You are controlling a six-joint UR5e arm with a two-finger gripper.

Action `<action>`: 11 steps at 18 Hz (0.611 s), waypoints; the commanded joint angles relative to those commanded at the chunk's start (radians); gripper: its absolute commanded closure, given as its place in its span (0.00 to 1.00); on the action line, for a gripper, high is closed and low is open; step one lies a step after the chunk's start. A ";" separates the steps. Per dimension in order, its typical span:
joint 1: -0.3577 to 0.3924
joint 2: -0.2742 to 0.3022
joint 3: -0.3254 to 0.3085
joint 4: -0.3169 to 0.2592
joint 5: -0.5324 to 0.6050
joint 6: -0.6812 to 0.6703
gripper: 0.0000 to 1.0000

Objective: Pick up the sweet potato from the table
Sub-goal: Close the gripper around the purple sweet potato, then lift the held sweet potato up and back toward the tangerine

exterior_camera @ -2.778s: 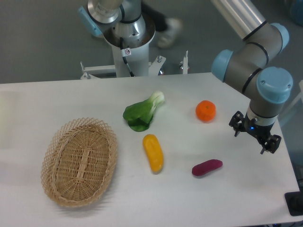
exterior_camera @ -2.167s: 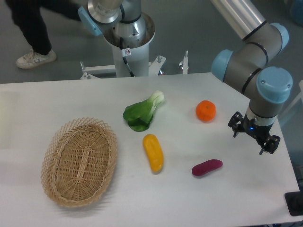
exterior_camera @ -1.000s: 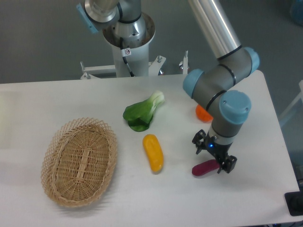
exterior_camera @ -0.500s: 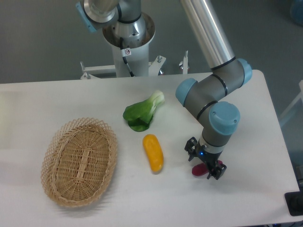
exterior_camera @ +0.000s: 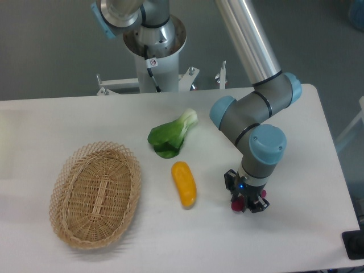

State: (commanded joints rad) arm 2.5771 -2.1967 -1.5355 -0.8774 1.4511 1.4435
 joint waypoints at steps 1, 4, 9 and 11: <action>0.000 0.006 0.005 -0.002 0.000 0.000 0.87; 0.002 0.034 0.014 -0.009 0.008 -0.011 0.87; 0.008 0.069 0.035 -0.024 0.107 -0.029 0.87; 0.011 0.075 0.069 -0.073 0.110 -0.029 0.87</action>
State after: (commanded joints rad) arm 2.5878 -2.1215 -1.4667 -0.9508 1.5616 1.4143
